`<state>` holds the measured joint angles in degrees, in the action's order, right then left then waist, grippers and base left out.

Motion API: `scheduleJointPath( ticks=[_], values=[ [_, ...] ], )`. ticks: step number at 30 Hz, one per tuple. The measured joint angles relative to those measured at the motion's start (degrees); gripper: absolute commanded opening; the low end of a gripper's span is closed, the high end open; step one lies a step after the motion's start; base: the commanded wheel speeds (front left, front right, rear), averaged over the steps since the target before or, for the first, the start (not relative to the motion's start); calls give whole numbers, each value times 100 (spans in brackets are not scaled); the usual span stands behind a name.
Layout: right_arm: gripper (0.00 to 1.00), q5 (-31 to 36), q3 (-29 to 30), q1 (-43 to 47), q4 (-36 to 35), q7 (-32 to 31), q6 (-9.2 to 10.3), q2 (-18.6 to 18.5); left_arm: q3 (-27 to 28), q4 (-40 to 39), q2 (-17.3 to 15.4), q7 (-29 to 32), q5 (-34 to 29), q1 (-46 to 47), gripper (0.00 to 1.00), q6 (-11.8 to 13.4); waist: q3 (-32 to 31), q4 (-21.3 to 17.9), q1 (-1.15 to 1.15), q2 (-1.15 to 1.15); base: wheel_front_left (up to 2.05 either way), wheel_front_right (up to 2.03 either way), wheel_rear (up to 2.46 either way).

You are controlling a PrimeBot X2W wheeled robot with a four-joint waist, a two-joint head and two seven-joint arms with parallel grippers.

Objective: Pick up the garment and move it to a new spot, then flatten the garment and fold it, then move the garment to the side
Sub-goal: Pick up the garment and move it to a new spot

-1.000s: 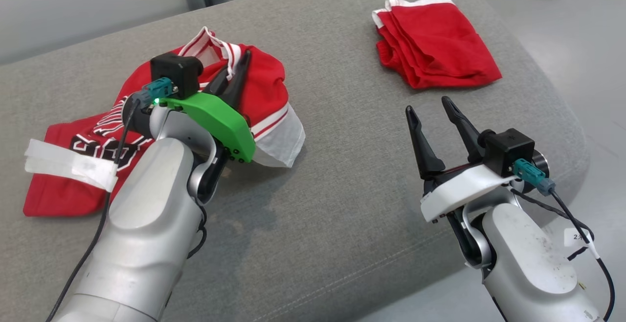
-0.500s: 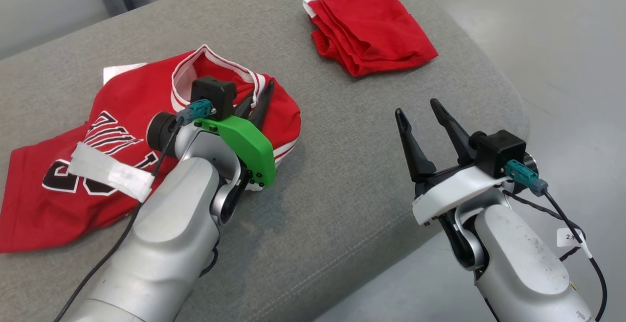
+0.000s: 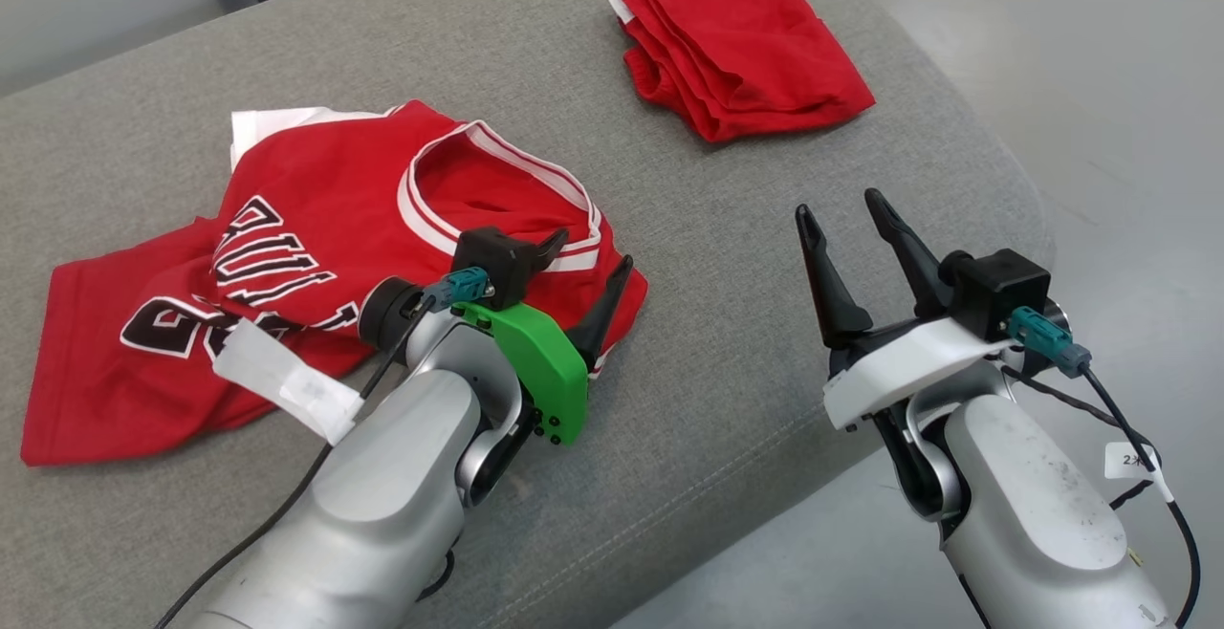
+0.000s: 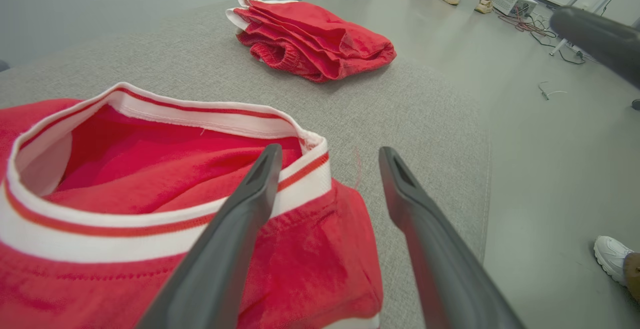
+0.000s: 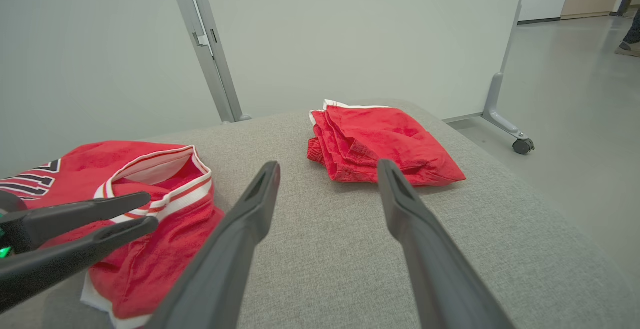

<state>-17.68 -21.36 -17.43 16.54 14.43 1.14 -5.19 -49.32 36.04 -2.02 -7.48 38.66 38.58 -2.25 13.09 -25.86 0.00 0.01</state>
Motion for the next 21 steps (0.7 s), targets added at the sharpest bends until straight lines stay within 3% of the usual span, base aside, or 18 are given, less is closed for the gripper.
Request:
scheduleJointPath(
  ticks=[11, 21],
  values=[
    [100, 59, 207, 6, -1, 0, 2, -121, 26, -102, -8, -479, 1, 201, 100, 90, -152, 496, 0, 0, 0, 0, 0],
    [100, 76, 157, 403, 122, 0, -26, -245, 365, -149, -5, -672, 45, -29, 100, 425, -393, 1057, 0, 0, 0, 0, 0]
  ],
)
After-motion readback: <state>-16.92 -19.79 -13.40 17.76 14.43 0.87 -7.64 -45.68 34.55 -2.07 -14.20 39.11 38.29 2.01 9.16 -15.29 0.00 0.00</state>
